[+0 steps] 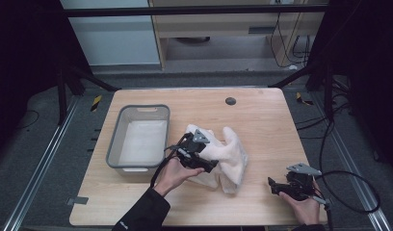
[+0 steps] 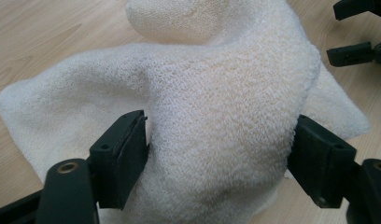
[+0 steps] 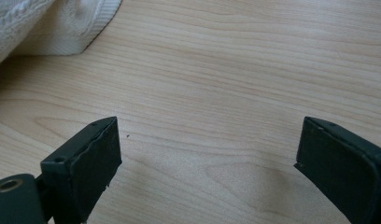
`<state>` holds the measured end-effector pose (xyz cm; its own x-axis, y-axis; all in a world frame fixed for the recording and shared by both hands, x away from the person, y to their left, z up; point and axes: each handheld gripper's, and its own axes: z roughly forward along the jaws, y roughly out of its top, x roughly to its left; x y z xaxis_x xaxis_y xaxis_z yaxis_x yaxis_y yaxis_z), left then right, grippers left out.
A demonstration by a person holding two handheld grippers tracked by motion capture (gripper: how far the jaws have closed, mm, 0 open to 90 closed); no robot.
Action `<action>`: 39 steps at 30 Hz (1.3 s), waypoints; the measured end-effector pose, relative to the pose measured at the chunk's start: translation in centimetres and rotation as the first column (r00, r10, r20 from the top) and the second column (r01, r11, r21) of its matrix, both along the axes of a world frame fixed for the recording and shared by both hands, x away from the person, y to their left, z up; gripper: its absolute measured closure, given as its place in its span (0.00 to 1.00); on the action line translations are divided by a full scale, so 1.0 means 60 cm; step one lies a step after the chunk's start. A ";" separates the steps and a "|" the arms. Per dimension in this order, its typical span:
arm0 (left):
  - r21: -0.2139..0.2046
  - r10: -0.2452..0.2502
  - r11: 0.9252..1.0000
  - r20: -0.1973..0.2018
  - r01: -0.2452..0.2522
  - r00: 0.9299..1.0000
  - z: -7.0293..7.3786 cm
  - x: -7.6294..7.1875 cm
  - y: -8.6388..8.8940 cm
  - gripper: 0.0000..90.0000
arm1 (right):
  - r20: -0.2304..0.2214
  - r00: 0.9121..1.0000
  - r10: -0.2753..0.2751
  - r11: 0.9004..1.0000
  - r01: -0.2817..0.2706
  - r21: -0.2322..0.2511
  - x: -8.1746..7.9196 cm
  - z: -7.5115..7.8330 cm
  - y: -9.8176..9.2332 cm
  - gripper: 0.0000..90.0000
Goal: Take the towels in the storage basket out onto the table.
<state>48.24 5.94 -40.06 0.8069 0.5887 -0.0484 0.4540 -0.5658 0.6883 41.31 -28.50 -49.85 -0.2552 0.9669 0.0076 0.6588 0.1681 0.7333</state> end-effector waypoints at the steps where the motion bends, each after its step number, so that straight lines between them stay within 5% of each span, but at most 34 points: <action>1: 0.000 -0.002 1.000 0.004 0.002 1.000 -0.001 -0.002 0.002 0.26 | 0.000 1.000 -0.001 1.000 0.001 0.004 0.000 0.000 -0.001 0.07; 16: 0.009 -0.024 1.000 0.027 0.024 0.999 -0.006 -0.037 0.026 0.16 | -0.009 1.000 -0.002 1.000 0.002 0.006 0.001 -0.003 -0.003 0.07; 39: -0.104 0.110 0.990 0.127 -0.098 0.986 0.009 -0.087 0.169 0.24 | -0.009 1.000 -0.005 1.000 0.005 0.014 -0.001 -0.003 -0.005 0.08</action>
